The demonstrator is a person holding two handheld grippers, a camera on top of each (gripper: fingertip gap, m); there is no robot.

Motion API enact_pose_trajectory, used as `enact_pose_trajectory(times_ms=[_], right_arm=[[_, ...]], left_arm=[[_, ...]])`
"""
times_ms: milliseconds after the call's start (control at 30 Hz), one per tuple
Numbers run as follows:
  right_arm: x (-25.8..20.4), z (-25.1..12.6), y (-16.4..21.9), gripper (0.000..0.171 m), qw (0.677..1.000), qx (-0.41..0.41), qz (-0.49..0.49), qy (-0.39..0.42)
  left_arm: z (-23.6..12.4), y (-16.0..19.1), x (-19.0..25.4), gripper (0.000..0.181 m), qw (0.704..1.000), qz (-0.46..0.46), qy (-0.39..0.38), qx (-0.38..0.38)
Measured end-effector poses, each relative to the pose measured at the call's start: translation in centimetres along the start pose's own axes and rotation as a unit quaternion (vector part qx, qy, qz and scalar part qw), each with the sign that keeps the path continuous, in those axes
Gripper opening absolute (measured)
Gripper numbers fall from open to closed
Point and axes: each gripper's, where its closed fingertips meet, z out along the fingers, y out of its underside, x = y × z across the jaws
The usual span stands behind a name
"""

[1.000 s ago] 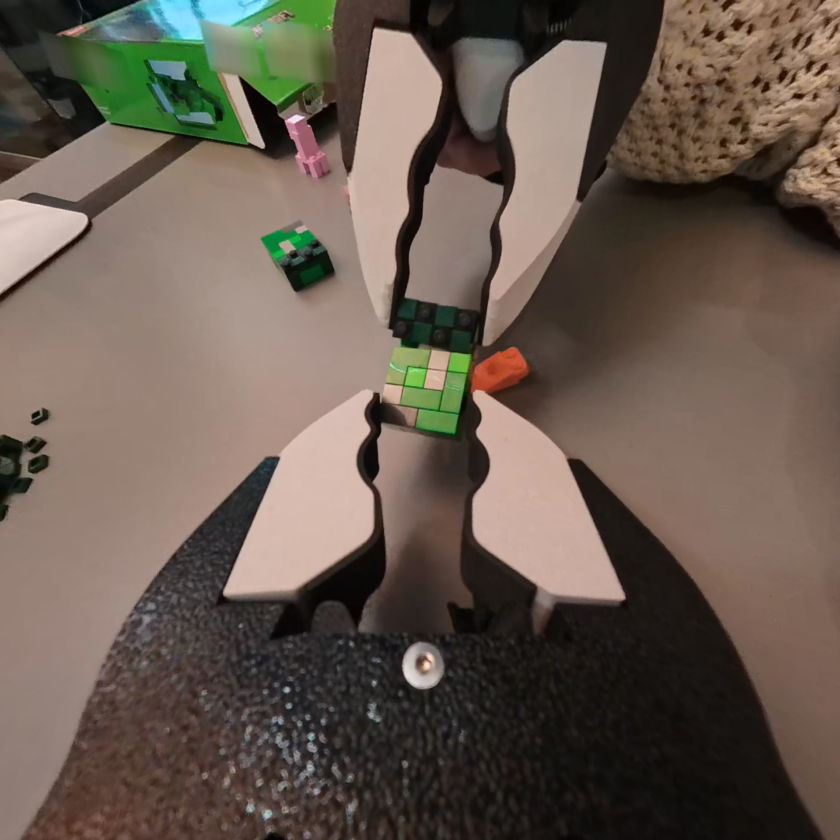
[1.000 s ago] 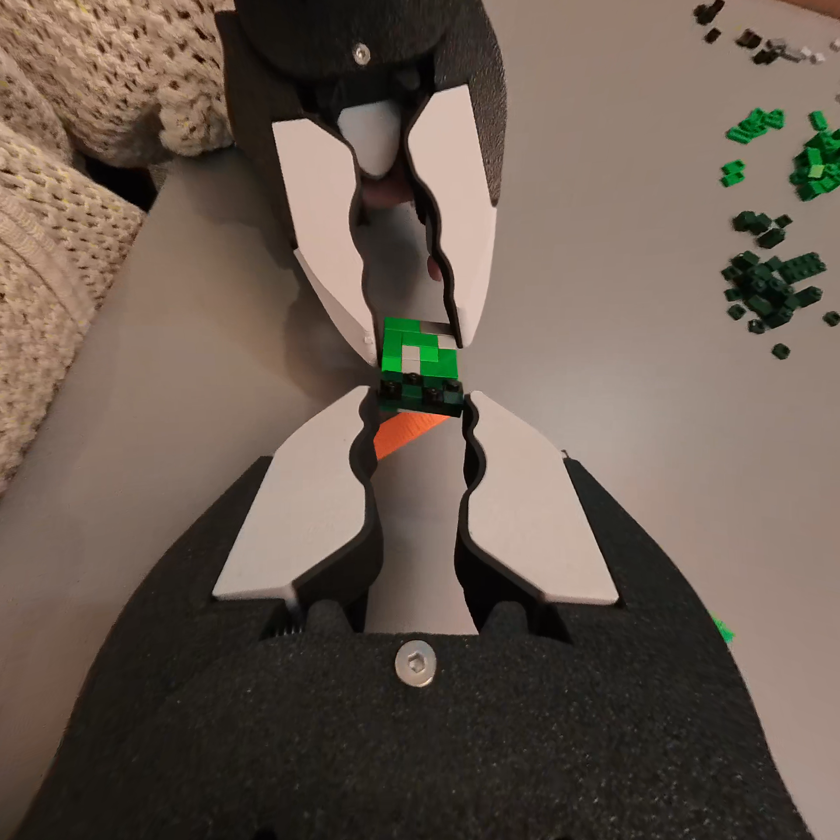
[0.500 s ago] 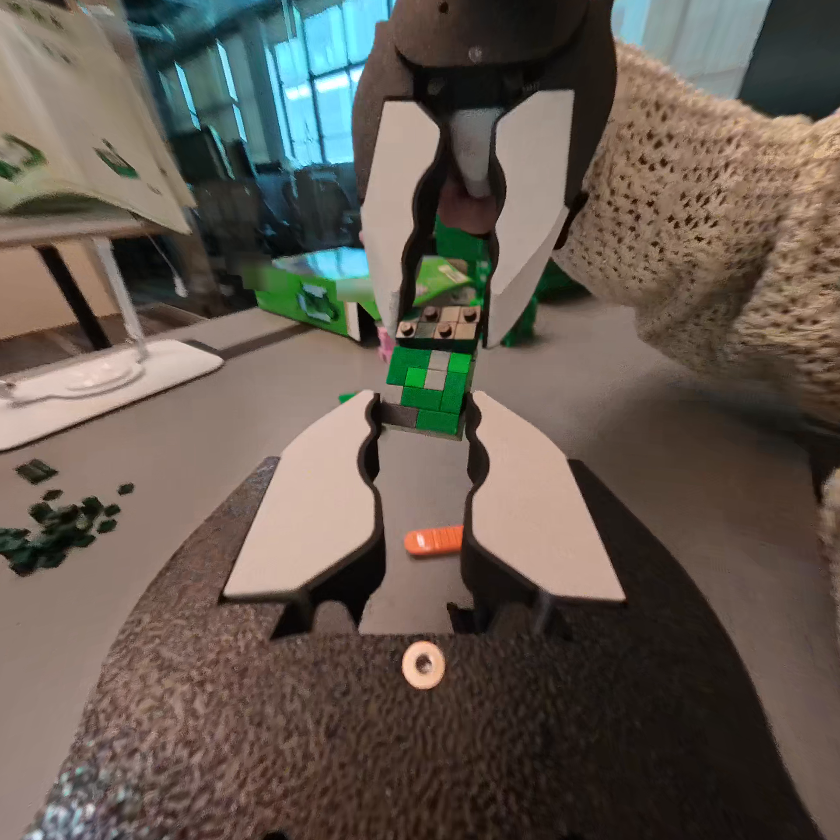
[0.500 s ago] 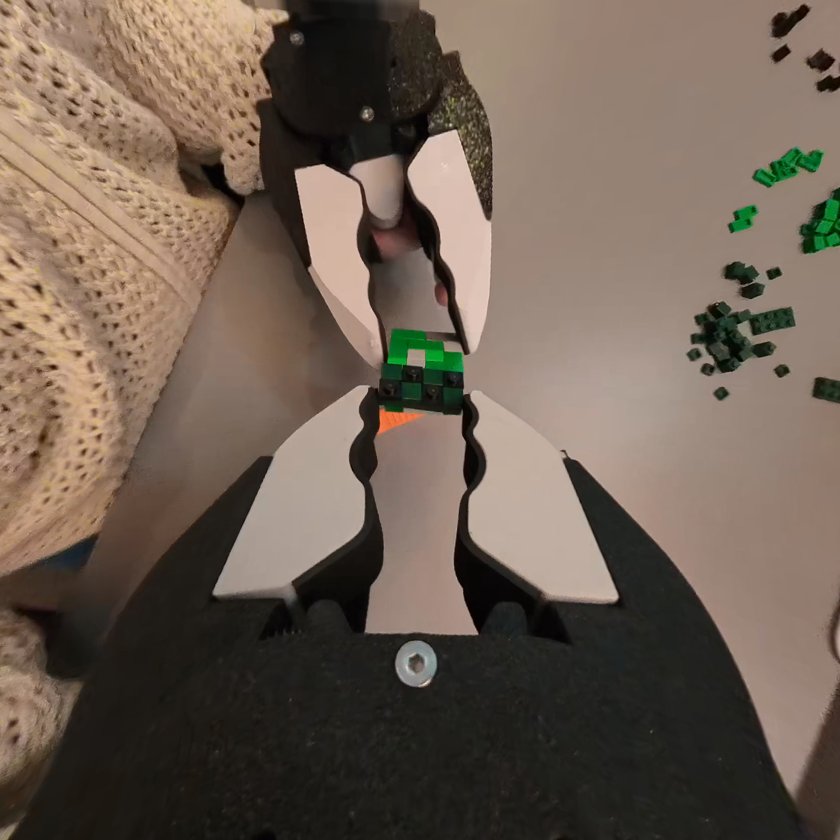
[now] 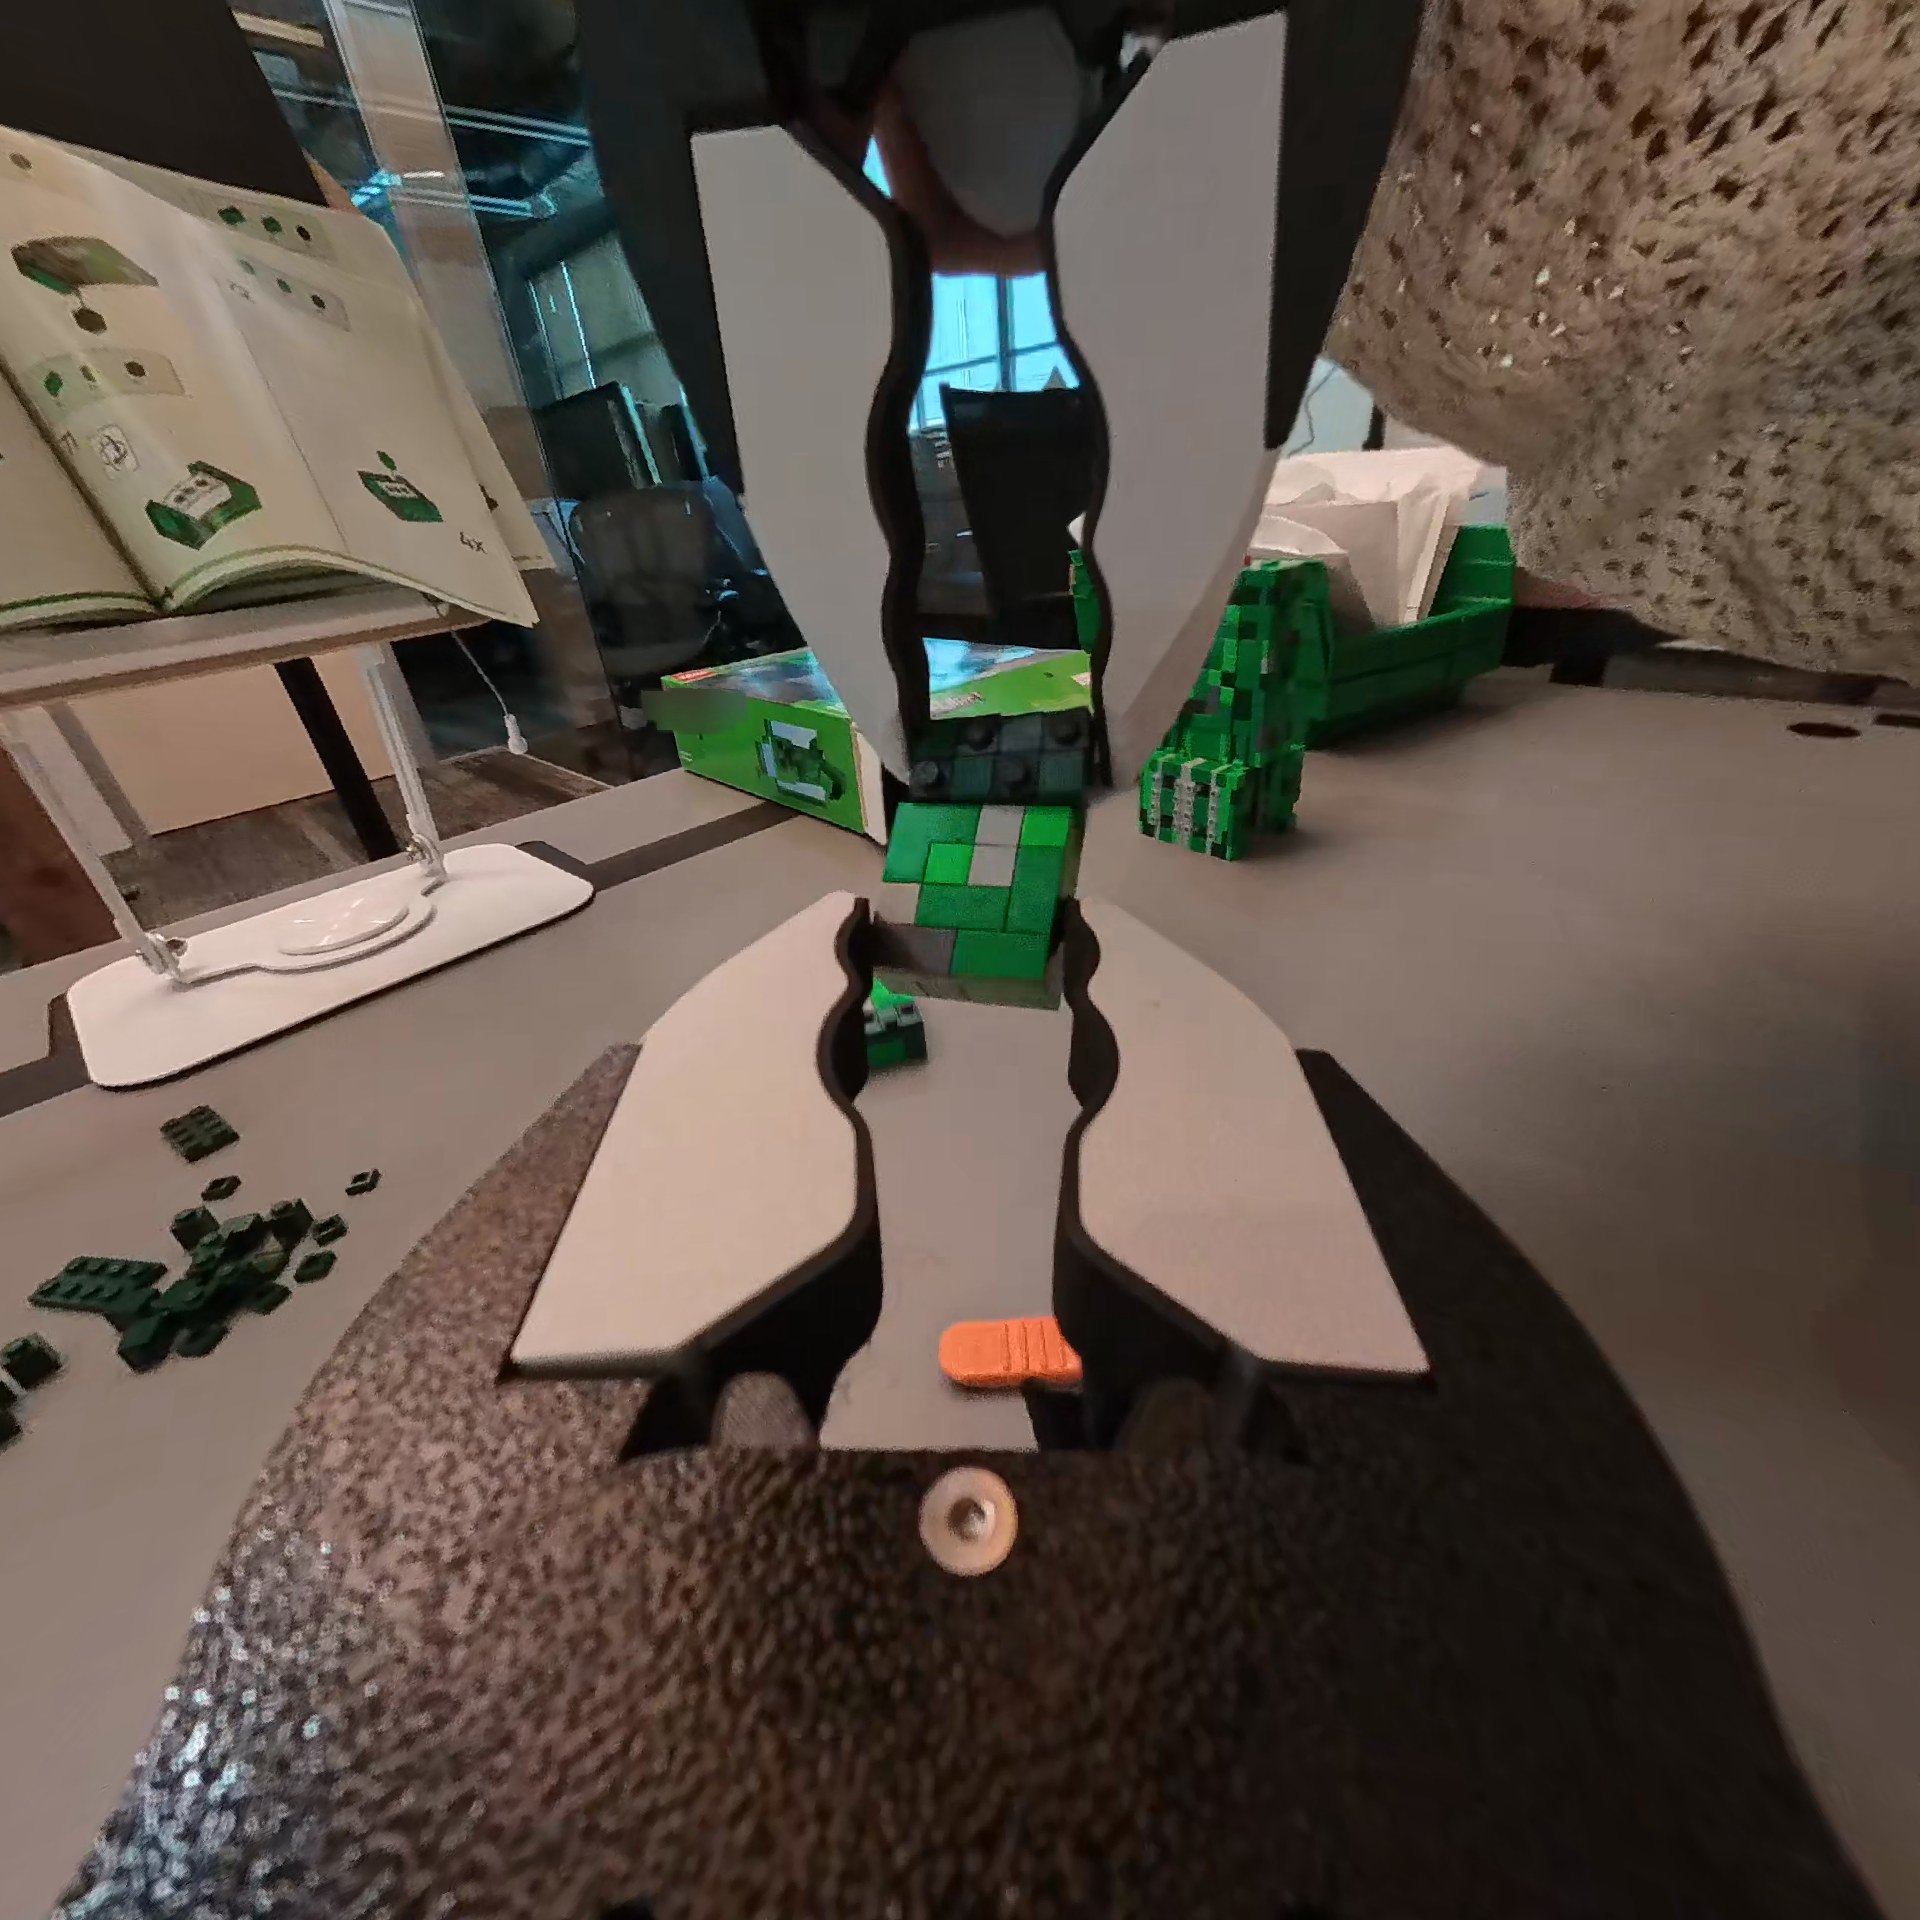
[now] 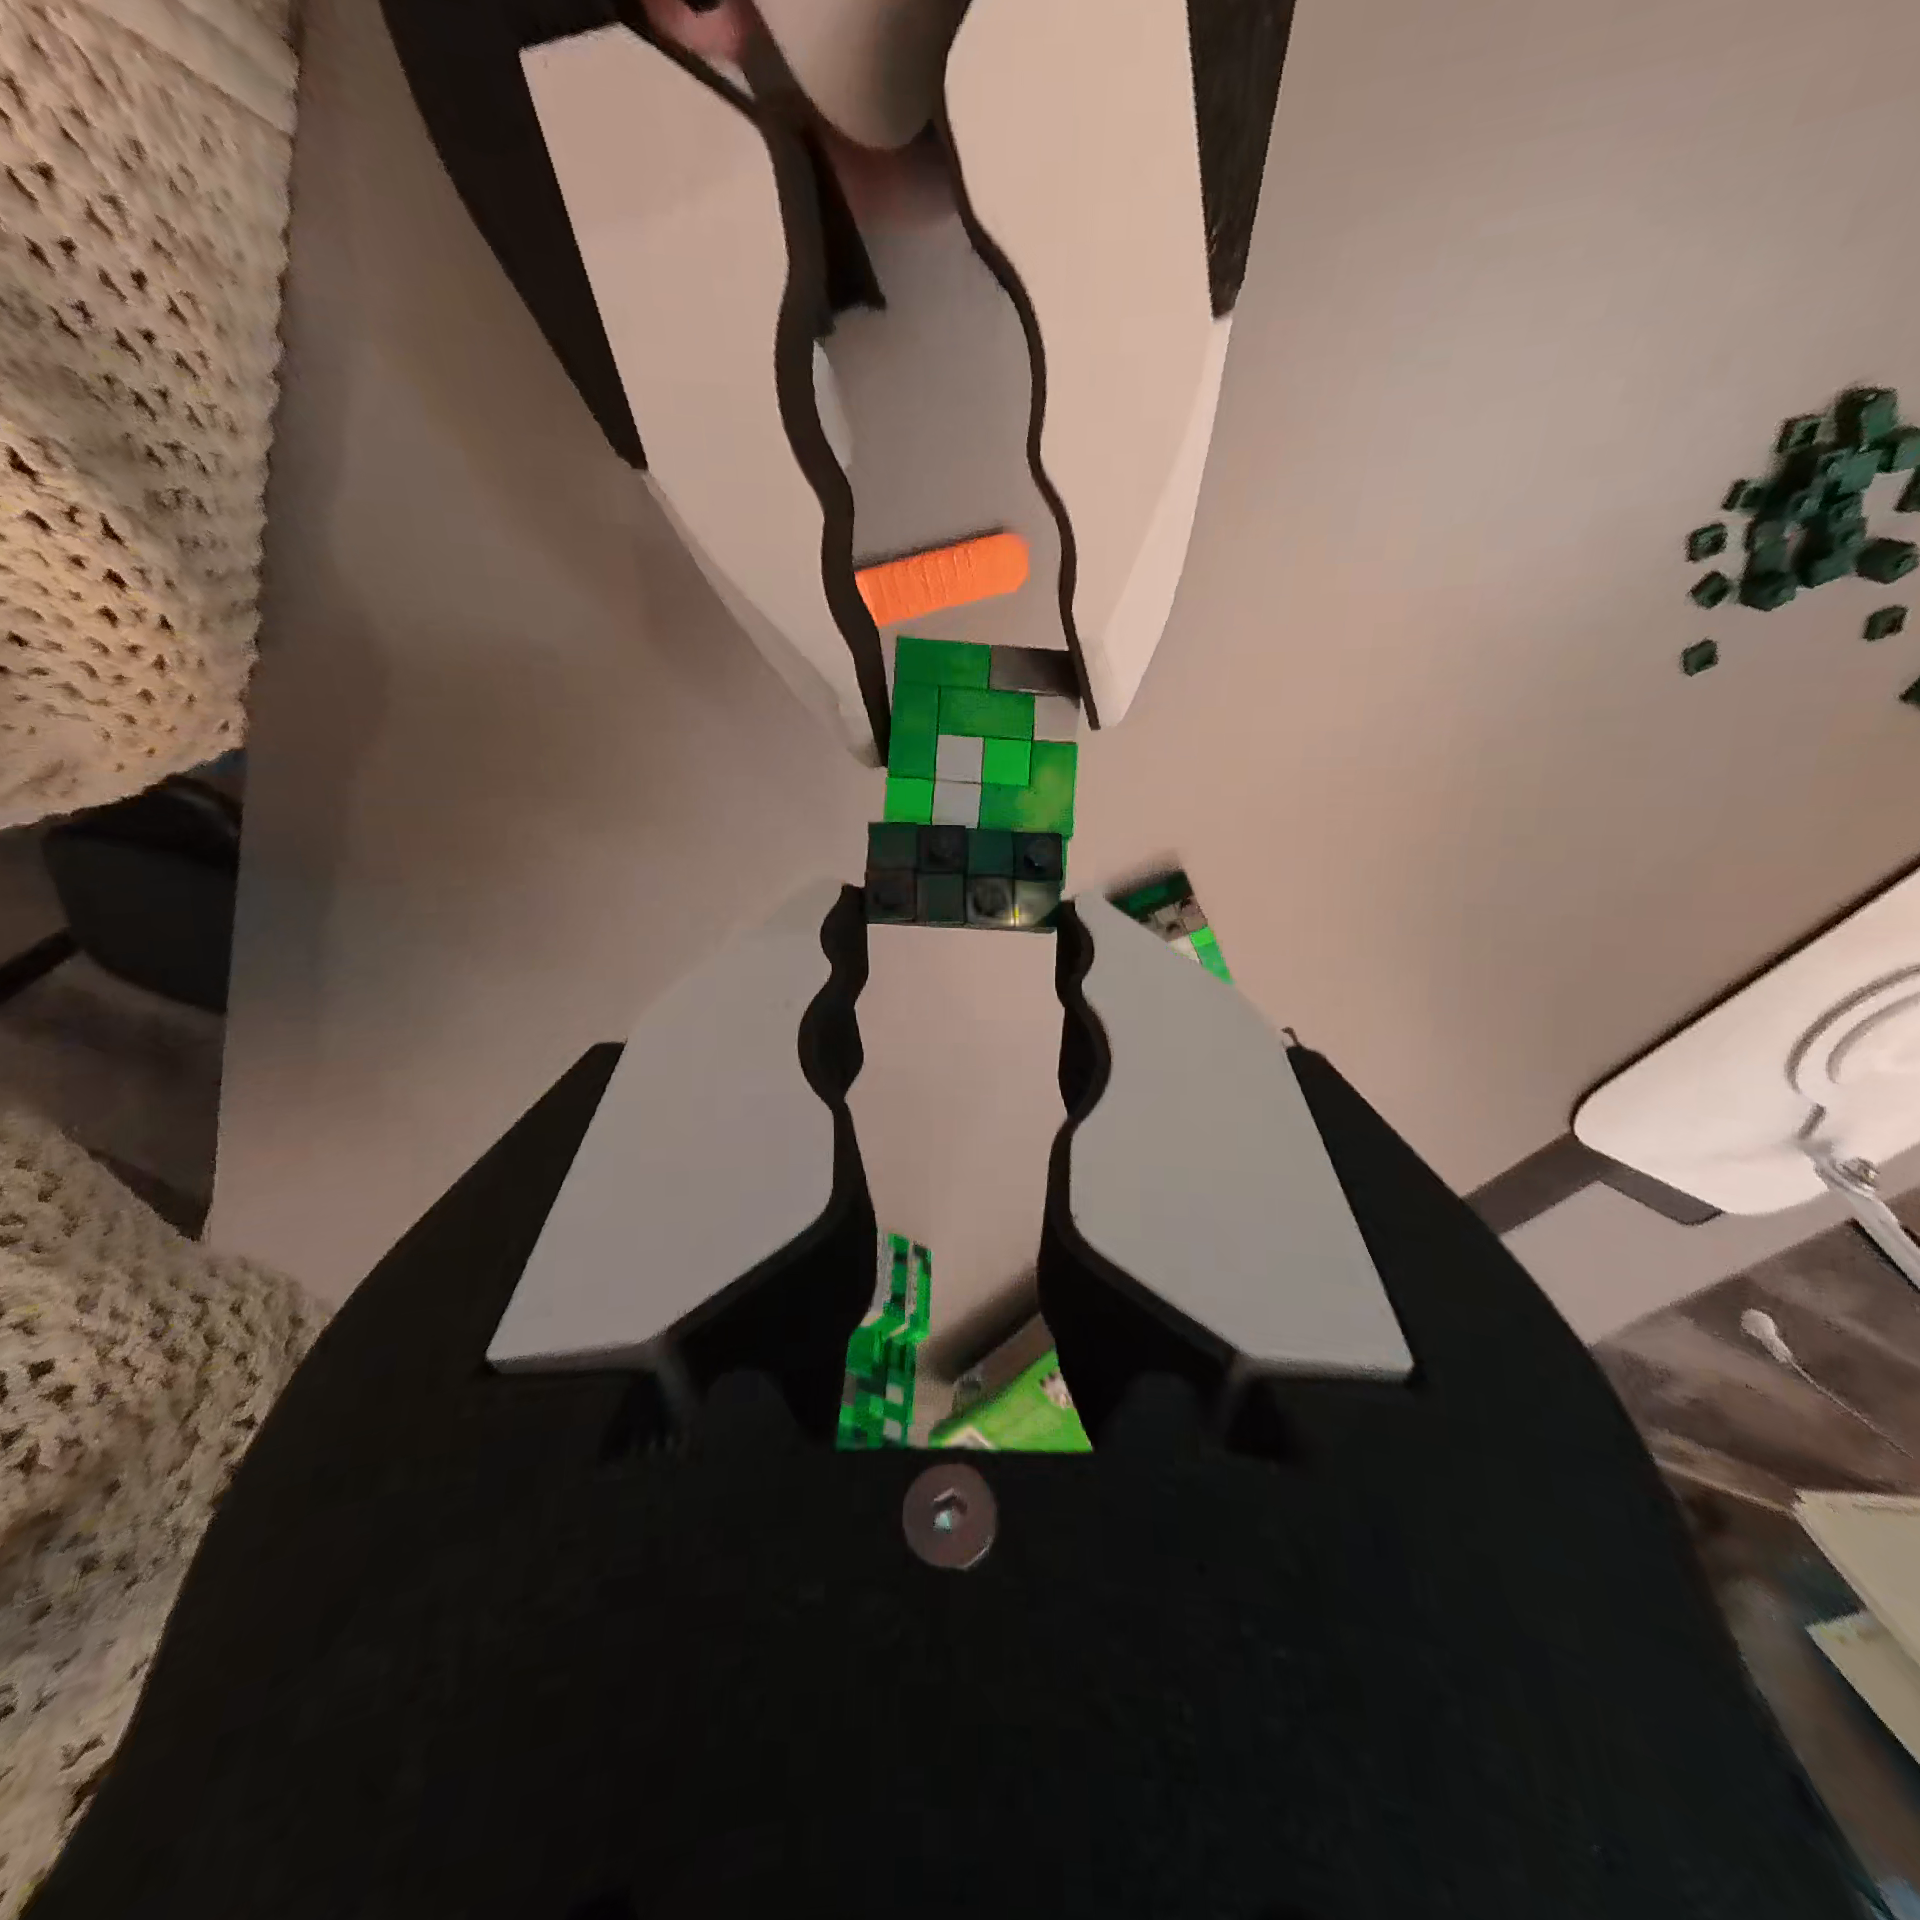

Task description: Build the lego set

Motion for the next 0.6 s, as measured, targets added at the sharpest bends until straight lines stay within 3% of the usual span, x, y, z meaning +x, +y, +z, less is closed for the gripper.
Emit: enact_pose_trajectory(times_ms=[600], right_arm=[[0.5,-1.5,0.2,0.034,0.995,-0.088,-0.041,0.027]], left_arm=[[-0.5,-1.4,0.0,0.035,0.997,0.038,-0.025,0.063]])
